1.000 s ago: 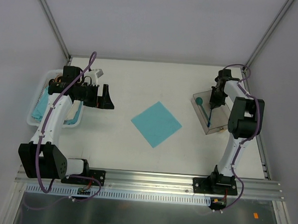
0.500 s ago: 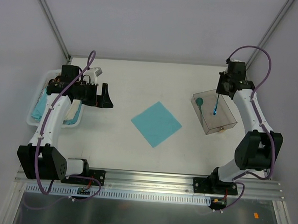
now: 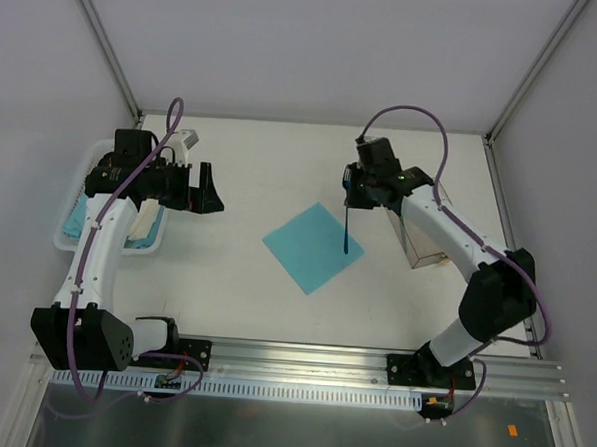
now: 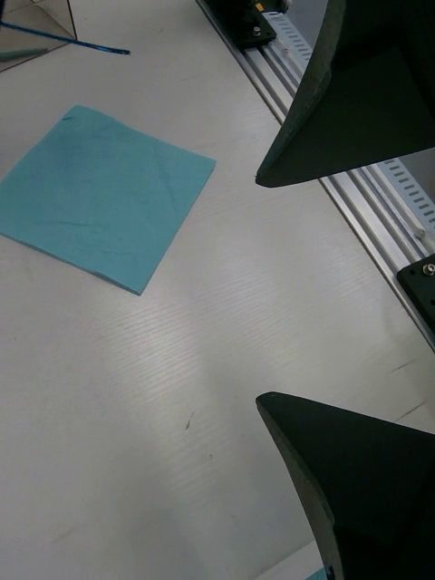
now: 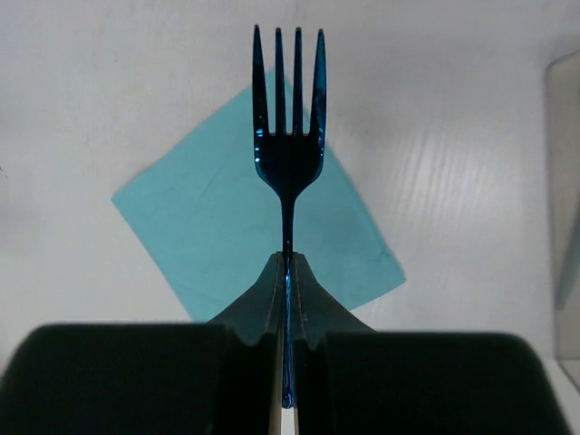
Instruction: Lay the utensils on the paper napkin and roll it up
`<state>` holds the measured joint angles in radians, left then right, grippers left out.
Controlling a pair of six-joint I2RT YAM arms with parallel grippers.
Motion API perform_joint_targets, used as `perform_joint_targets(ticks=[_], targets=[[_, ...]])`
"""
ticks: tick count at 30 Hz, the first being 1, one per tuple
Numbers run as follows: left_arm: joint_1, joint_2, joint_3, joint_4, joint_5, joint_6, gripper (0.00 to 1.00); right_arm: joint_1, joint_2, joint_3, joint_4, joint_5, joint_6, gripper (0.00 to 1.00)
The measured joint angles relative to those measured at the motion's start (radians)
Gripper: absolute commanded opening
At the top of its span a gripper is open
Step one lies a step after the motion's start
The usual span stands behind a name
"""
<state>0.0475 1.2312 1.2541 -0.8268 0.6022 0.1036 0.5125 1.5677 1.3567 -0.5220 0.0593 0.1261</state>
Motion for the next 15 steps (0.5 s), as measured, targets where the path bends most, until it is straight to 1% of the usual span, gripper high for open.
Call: perform_joint_targets(ticks=[2,8,12,15], targets=[[0.0,-0.011,0.0,0.0,-0.018,-0.016,0.99,0.053,0.087,0.049,-0.037,0.005,0.058,0.0],[0.0,-0.016,-0.009,-0.002,-0.097,-0.06,0.99,0.142,0.33,0.2,-0.101,0.05,0.218,0.0],[0.0,-0.016,-0.019,-0.002,-0.119,-0.07,0.99,0.176,0.421,0.277,-0.137,0.058,0.272,0.0],[0.0,-0.016,-0.023,-0.002,-0.134,-0.071,0.99,0.185,0.46,0.319,-0.146,0.06,0.299,0.0]])
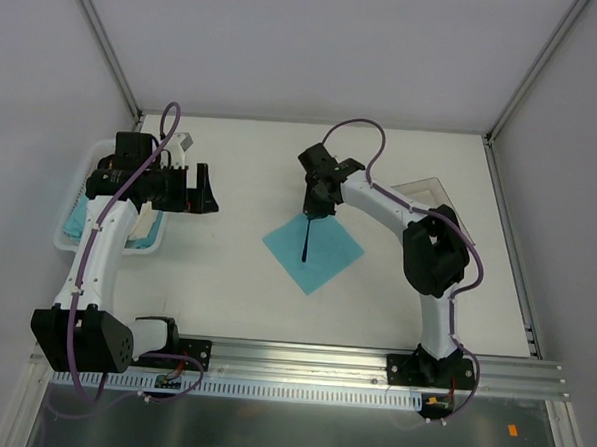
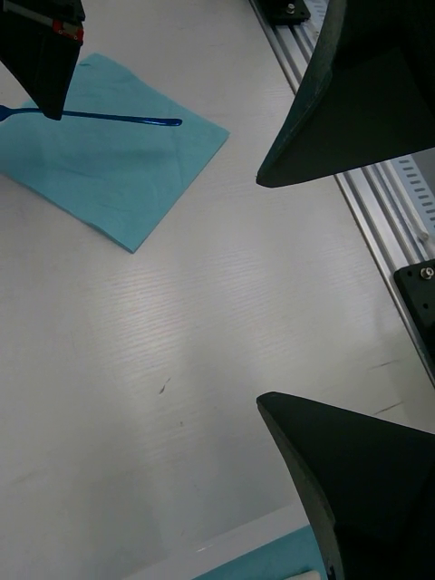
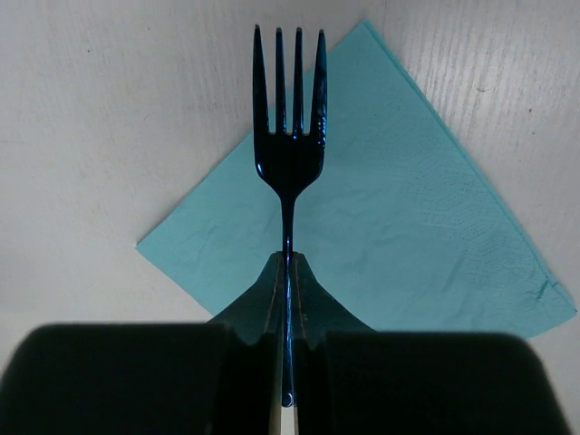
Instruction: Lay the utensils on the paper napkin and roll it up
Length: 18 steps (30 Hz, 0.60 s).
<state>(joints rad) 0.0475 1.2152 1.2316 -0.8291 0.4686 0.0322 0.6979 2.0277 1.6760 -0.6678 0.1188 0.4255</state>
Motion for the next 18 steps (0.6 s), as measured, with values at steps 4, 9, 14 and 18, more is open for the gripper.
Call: perform_joint_targets(ticks=[4,9,14,18], targets=[[0.0,0.0,0.0,0.0,-0.007,0.0,0.99,-0.001,0.029,0.021,-0.01,0.001,0.018,0.0],[0.0,0.005,-0.001,0.0,-0.007,-0.001,0.99,-0.003,0.071,0.036,-0.018,-0.003,0.019,0.0],[0.0,0.01,-0.003,0.0,-0.008,-0.003,0.99,-0.014,0.106,0.038,-0.028,-0.019,0.011,0.0],[0.0,0.011,-0.003,0.0,-0.008,-0.003,0.99,-0.04,0.129,0.056,-0.041,-0.03,-0.001,0.0]])
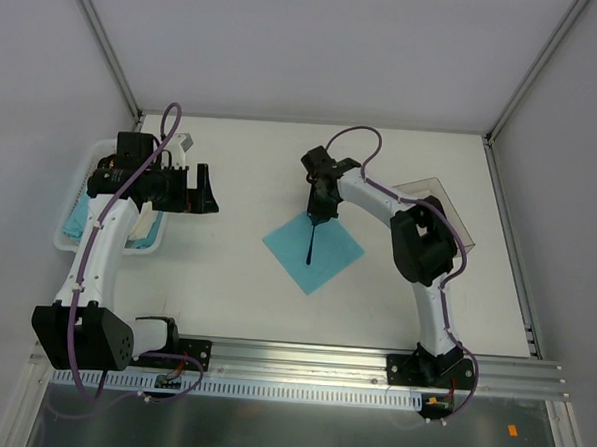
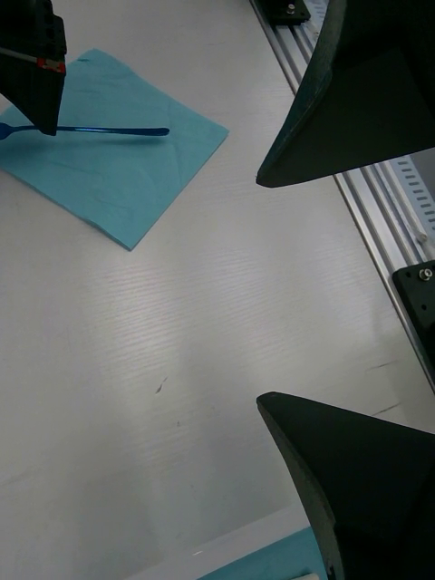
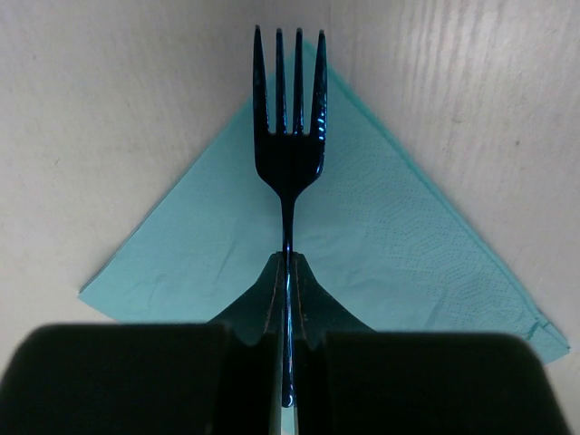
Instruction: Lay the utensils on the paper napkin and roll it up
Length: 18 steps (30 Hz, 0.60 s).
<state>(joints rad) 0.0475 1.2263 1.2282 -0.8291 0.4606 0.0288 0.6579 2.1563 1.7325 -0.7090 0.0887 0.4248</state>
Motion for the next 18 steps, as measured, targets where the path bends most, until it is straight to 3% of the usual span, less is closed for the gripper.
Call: perform_joint_targets(ticks=[18], targets=[[0.0,0.037,0.0,0.0,-0.002,-0.004,0.99,-0.028,0.016,0.013,-0.018,-0.011,-0.026,0.0]])
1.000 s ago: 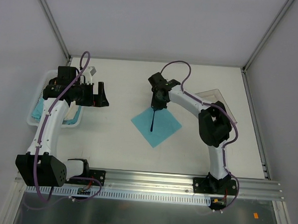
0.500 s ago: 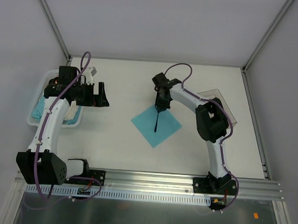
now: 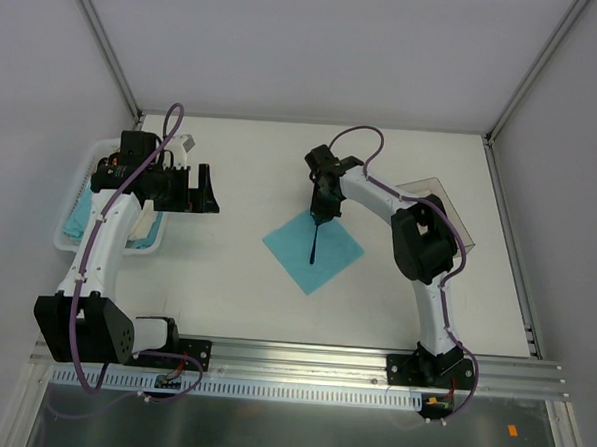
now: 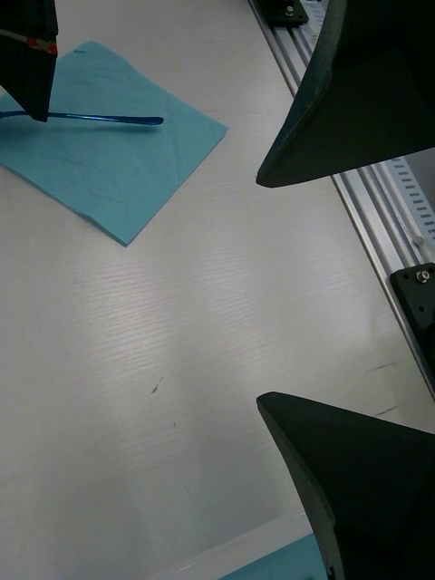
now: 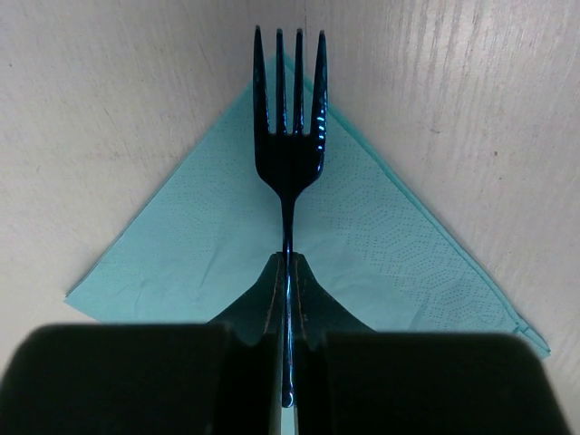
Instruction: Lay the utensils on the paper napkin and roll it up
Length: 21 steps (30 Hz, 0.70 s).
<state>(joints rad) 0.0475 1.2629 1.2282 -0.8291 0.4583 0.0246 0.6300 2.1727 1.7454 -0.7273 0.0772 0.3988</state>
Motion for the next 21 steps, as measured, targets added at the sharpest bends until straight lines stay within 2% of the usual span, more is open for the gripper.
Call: perform_joint_targets(ticks=[21], targets=[[0.0,0.013,0.0,0.0,0.001,0.0,0.99,0.0,0.021,0.001,-0.012,-0.007,-0.038,0.0]])
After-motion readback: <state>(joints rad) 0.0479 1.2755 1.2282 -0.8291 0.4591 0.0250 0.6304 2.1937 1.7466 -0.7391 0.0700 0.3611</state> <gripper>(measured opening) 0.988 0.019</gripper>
